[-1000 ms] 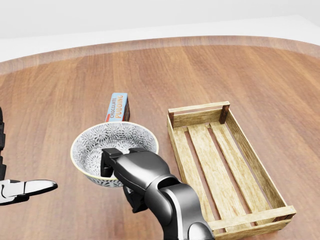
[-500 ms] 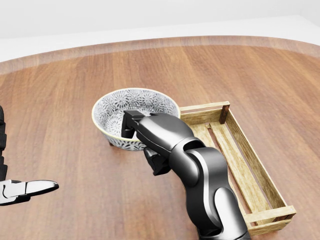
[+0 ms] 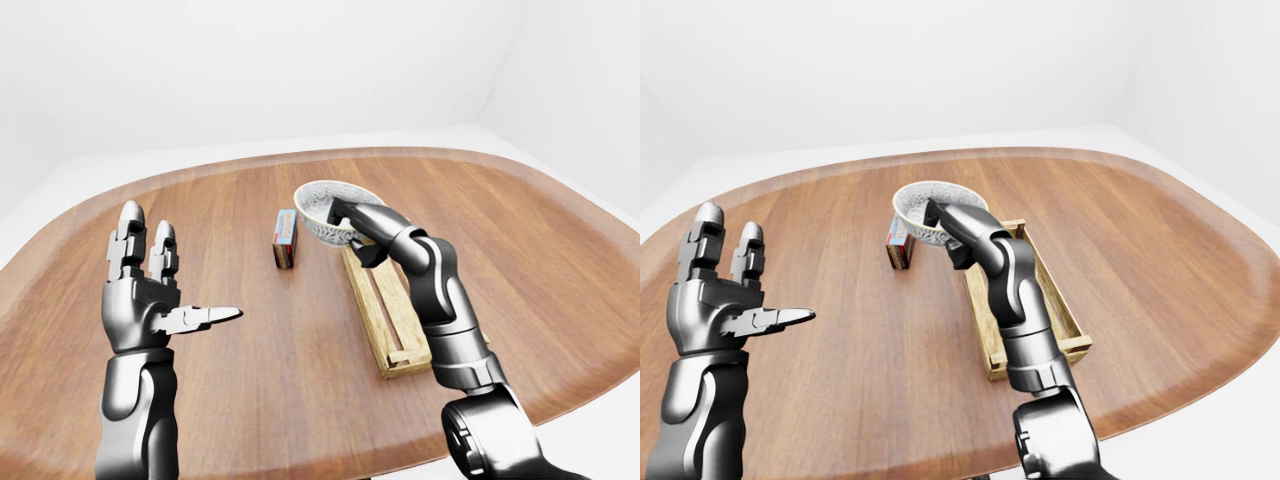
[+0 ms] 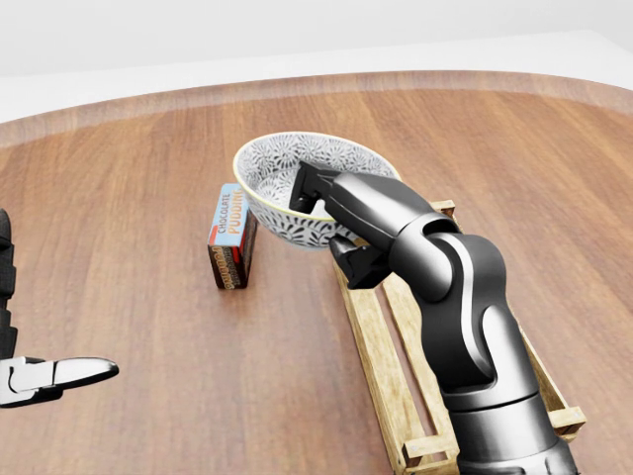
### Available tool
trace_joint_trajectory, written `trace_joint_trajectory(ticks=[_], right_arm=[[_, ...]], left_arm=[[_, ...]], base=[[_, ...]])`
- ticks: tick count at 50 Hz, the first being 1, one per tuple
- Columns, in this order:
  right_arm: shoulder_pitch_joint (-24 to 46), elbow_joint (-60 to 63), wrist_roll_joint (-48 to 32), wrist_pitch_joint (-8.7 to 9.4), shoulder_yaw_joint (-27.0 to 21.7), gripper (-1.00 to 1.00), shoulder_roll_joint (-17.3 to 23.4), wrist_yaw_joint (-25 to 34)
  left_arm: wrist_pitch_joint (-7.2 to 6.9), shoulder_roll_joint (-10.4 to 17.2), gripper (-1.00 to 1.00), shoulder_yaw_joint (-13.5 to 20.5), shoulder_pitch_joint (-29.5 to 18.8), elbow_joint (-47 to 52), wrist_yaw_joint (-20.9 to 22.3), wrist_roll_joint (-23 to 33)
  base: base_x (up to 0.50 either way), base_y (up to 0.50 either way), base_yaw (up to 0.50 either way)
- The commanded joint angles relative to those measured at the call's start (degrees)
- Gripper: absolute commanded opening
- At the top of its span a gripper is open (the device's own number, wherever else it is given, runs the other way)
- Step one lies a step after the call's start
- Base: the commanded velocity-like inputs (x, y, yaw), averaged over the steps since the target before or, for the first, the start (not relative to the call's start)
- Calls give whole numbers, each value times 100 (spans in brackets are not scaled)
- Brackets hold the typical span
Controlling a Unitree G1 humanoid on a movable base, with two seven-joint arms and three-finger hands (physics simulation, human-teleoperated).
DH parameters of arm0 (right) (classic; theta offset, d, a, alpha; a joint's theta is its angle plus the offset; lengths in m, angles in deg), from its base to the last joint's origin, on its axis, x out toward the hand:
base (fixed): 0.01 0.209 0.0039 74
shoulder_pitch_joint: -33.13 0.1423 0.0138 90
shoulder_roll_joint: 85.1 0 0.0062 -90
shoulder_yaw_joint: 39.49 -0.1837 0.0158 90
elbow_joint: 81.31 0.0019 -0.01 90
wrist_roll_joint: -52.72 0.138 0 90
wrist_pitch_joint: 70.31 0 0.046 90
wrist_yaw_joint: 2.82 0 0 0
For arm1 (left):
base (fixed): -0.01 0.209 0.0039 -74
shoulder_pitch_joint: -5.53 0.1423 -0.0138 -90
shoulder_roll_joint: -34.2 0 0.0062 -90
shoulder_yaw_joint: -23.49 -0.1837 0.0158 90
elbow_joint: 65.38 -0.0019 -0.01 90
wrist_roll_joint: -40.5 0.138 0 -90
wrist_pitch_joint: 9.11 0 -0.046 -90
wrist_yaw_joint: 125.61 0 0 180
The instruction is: Pick up the bowl on the left and put it in the tray.
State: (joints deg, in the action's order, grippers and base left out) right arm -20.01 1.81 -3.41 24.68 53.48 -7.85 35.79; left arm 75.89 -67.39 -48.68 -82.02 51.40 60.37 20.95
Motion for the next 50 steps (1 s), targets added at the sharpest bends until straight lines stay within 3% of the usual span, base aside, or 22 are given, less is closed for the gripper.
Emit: trace_joint_trajectory(ticks=[1, 12, 26, 50], right_arm=[[375, -800, 610, 0, -263, -100, 439, -330], [543, -1493, 975, 0, -391, -100, 766, -721], [460, -2537, 827, 0, -437, -100, 1151, -1756], [242, -3458, 552, 0, -357, -100, 1134, -2564]], left_arm=[[0, -166, 100, -353, 191, -243, -17, 329], [0, -154, 100, -319, 189, -181, -29, 288], [0, -162, 100, -337, 182, -231, -25, 326], [0, -166, 100, -348, 190, -198, -25, 320]], base=[[0, 0, 0], [0, 0, 0], [0, 0, 0], [0, 0, 0]])
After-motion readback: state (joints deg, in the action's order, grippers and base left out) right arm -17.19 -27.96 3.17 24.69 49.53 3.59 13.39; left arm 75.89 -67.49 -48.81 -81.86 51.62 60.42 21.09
